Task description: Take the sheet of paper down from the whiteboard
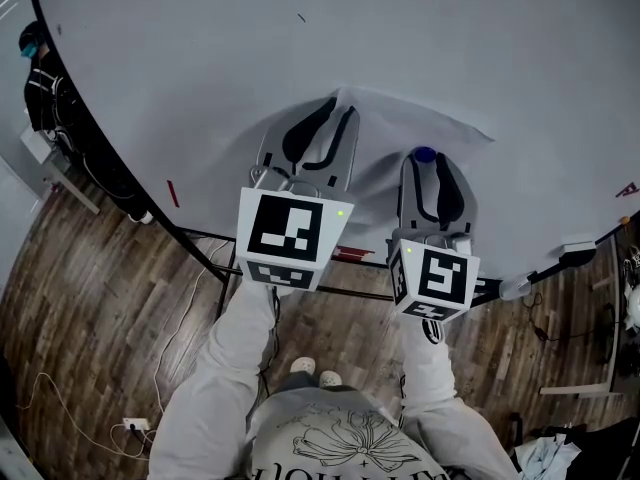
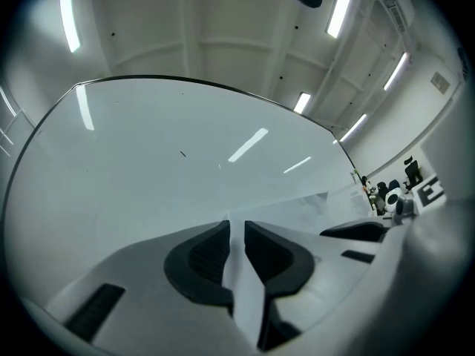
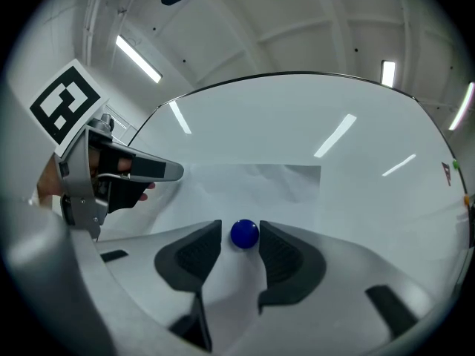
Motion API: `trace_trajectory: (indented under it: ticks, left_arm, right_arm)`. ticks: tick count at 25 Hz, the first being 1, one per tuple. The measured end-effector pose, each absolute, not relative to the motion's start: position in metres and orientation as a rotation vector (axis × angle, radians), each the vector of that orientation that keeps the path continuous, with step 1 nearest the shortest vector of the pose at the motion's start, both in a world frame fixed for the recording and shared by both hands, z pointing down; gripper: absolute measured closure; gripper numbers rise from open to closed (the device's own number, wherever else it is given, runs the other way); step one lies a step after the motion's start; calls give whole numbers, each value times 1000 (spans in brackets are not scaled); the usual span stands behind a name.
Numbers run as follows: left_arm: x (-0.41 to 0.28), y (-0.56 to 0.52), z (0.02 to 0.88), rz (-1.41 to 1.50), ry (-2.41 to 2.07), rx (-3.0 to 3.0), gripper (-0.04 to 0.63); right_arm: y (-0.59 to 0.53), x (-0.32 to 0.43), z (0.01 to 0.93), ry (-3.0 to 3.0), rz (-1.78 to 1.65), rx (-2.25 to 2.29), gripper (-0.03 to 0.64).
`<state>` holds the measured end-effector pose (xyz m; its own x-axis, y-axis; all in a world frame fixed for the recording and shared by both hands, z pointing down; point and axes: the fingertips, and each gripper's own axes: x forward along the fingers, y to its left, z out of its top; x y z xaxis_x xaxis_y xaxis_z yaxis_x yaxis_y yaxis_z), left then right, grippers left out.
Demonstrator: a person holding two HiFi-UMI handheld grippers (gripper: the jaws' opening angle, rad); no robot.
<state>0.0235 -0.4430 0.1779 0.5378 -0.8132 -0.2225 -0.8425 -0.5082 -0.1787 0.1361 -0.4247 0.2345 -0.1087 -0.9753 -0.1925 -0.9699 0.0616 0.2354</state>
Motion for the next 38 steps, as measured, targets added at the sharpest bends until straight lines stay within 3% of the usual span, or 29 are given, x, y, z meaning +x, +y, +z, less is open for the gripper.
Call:
trace_trajectory:
  ticks: [3,8,38]
  left_arm:
    - [19,-447,177,158,1429,-2487,571]
    - [16,-452,177,138,1462,-2464,588]
    - [-10,-451,175,215,1570,-2455,591]
  right_arm:
    - [-426,136,235,-2269,-478,2085,465]
    - [-428,137,235,-2254,-479,2096,465]
    - [-414,184,224,-2163,-487,2259,499]
